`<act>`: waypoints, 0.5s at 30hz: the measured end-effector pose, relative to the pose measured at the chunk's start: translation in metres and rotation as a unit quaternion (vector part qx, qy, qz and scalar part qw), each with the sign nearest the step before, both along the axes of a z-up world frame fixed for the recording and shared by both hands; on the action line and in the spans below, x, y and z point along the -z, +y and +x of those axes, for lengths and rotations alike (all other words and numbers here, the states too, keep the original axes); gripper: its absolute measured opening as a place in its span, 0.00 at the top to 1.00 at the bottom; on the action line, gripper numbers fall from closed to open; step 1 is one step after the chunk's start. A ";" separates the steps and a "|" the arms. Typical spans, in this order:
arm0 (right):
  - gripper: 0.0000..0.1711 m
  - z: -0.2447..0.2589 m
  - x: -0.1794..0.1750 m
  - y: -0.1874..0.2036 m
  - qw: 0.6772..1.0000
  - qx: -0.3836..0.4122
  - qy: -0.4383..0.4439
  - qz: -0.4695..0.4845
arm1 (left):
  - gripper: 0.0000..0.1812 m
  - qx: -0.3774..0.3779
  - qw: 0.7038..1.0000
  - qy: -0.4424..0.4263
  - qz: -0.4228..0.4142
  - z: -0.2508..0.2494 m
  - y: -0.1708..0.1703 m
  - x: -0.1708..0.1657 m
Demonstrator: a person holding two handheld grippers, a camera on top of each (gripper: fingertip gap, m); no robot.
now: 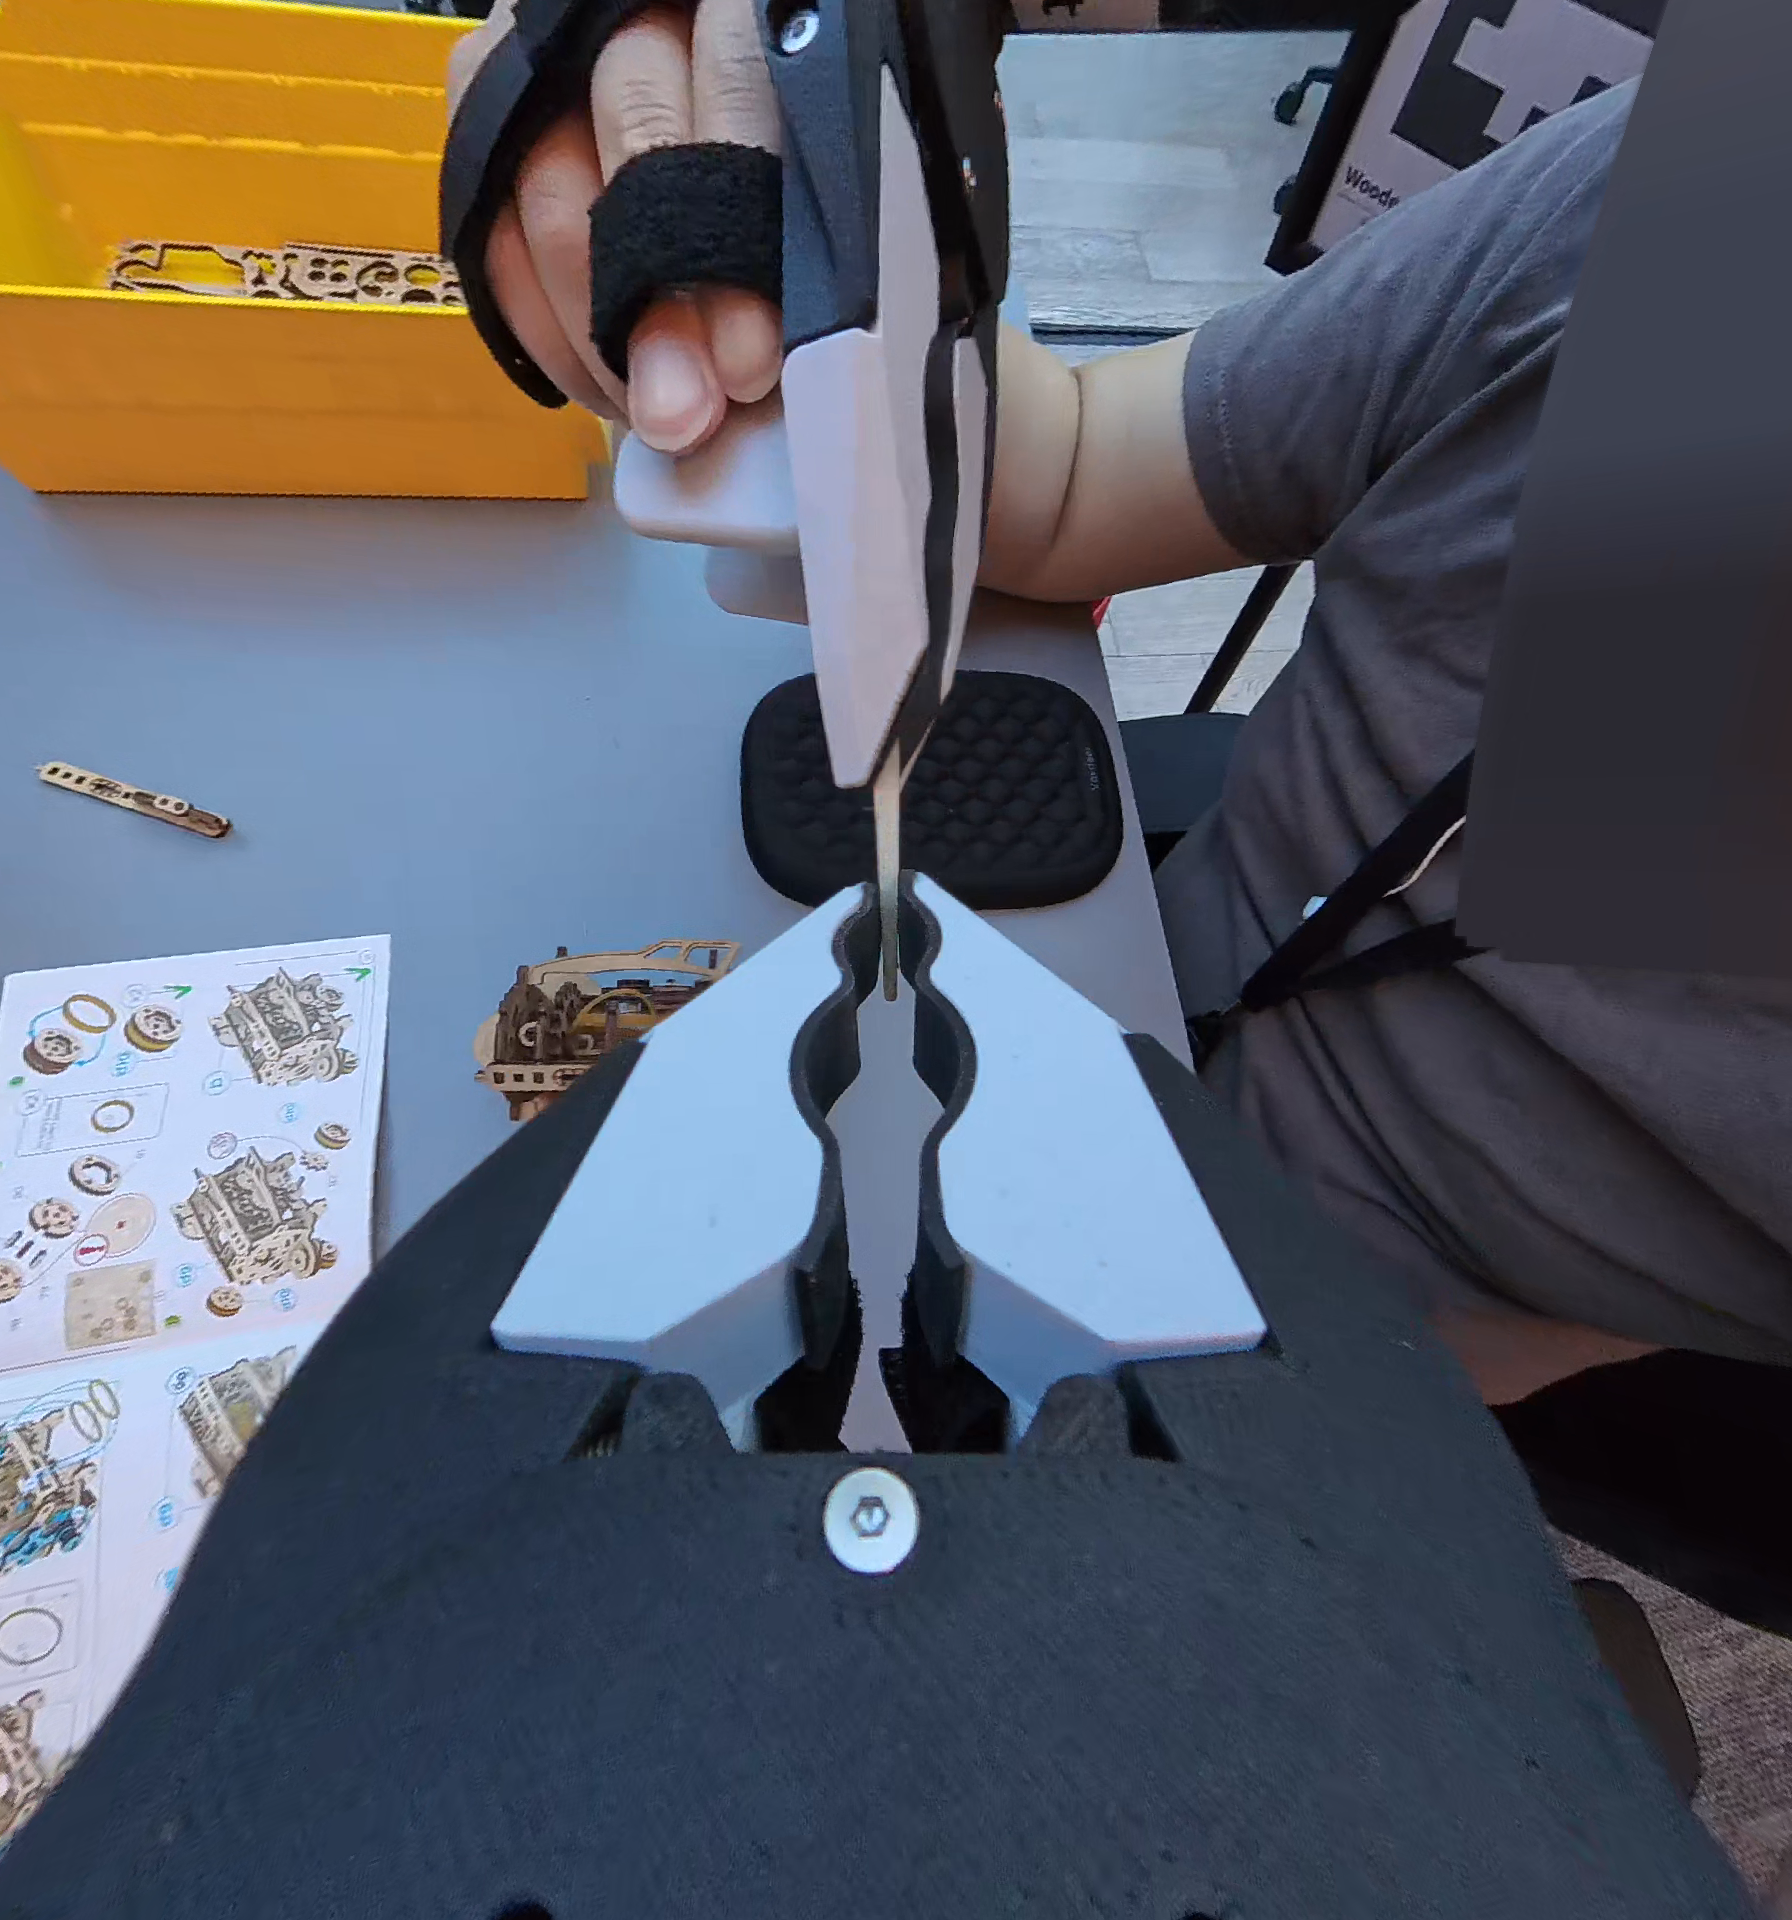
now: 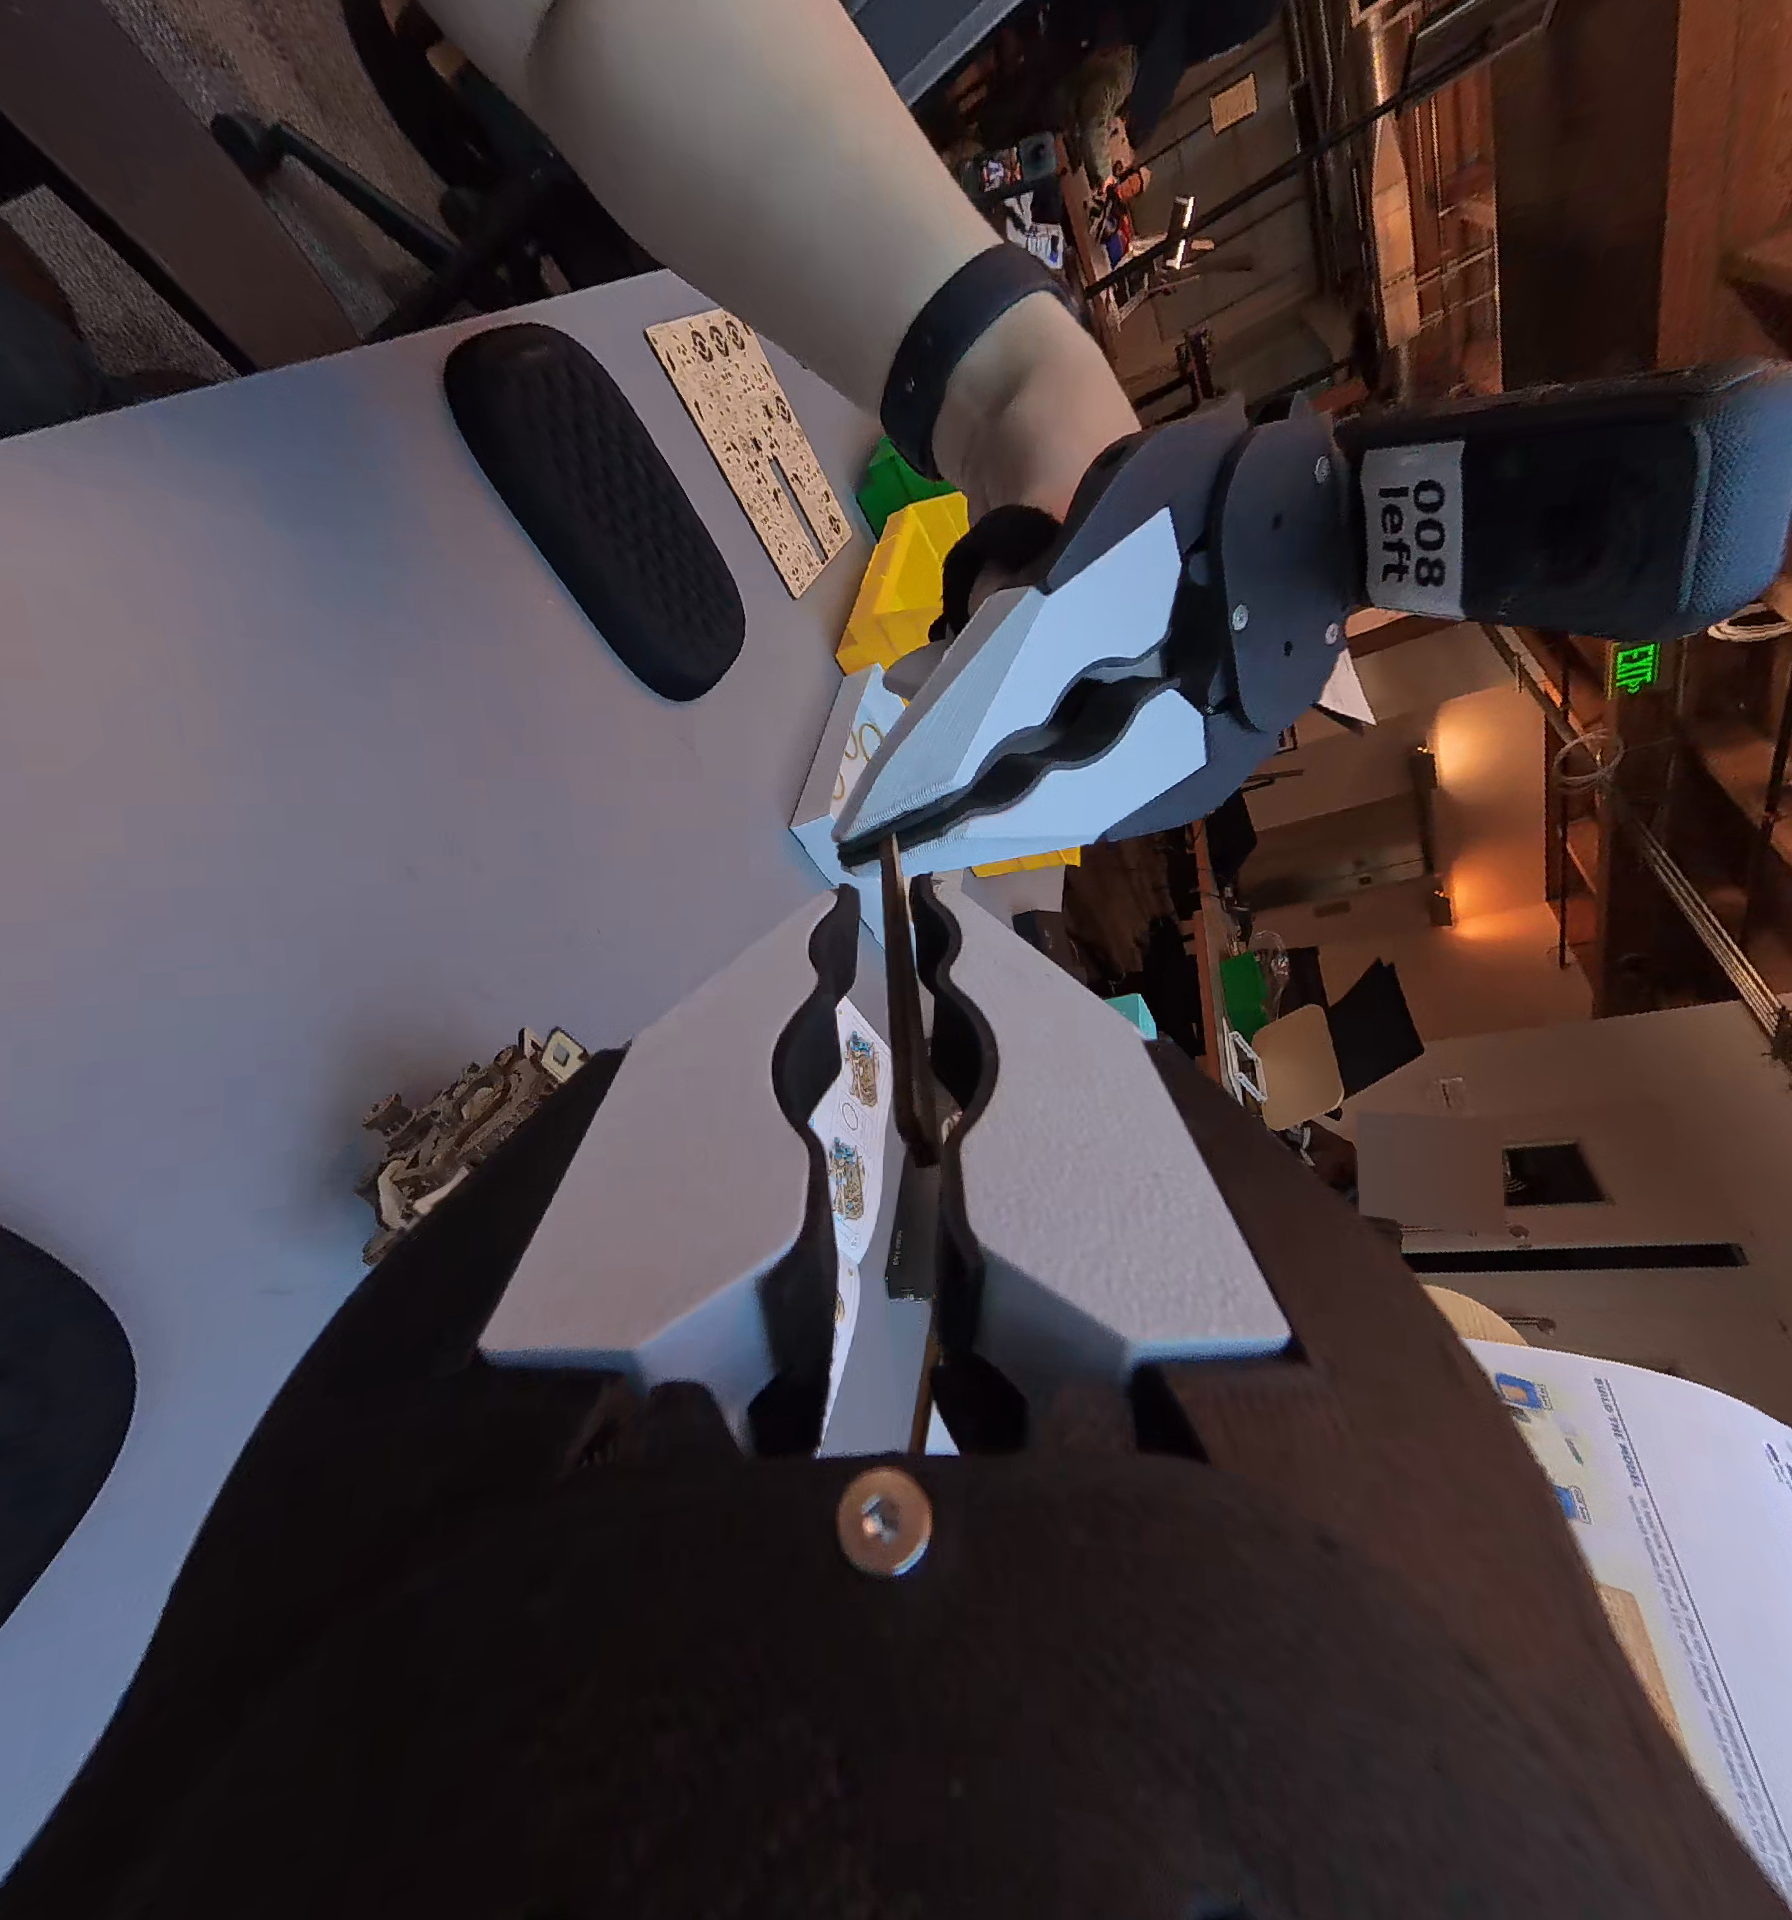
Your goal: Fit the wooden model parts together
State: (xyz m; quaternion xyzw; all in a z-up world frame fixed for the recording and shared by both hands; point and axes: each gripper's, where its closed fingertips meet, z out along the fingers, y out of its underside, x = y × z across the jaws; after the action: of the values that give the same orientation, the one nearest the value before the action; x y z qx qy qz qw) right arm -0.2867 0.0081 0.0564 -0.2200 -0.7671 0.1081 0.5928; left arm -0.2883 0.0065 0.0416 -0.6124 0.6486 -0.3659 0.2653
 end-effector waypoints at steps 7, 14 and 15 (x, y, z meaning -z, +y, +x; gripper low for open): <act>0.96 -0.002 0.005 -0.003 1.000 -0.013 -0.007 -0.012 | 0.99 0.020 1.000 0.010 -0.007 0.000 -0.007 0.006; 0.98 -0.005 0.007 -0.008 0.999 -0.028 -0.007 -0.023 | 1.00 0.031 0.999 0.004 -0.018 -0.002 -0.009 0.007; 0.99 -0.006 0.007 -0.009 0.999 -0.029 -0.008 -0.027 | 1.00 0.034 0.999 0.003 -0.021 -0.002 -0.009 0.007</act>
State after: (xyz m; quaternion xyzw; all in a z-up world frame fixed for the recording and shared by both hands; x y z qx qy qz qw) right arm -0.2923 -0.0007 0.0494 -0.2144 -0.7747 0.1436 0.5773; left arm -0.2901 -0.0029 0.0343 -0.5965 0.6620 -0.3868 0.2375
